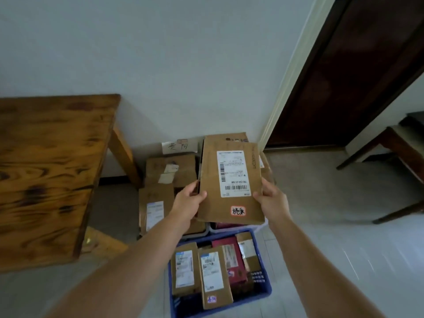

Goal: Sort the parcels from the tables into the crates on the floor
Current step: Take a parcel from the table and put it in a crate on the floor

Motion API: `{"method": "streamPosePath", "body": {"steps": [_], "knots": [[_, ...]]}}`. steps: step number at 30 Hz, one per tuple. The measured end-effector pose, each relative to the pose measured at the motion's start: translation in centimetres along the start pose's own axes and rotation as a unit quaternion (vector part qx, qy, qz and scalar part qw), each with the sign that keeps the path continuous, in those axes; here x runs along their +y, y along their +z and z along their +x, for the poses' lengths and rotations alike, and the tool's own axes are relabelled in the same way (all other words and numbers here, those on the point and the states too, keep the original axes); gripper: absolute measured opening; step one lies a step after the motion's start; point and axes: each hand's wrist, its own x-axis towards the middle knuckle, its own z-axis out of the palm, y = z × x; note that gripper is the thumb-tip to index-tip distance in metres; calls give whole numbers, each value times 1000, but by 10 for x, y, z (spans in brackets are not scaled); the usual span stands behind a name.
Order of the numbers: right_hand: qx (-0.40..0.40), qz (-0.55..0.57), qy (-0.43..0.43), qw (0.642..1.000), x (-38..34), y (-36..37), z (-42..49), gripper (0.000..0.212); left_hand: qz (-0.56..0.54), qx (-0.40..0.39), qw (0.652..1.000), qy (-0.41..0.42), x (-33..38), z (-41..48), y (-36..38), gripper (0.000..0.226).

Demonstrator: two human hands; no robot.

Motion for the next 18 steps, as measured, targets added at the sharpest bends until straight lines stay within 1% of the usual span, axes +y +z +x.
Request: {"method": "streamPosePath", "body": {"steps": [3,7,10,13,15,18], "knots": [[-14,-28,36,999,17,11,31,45,9,27,999,-35,-12,26,5,47],[-50,-4,86,995,27,14,71,45,16,56,997,-59,-18,55,16,47],[-75,-10,102,992,31,8,110,44,8,89,993,-75,-18,79,38,48],[-98,-13,107,989,38,-8,165,44,-4,131,988,-86,-14,106,78,46],[-127,-37,99,986,36,-24,207,45,-37,162,981,-101,-11,126,110,43],[-156,-65,84,982,22,-40,262,48,-109,176,973,-99,1,159,147,39]]}}
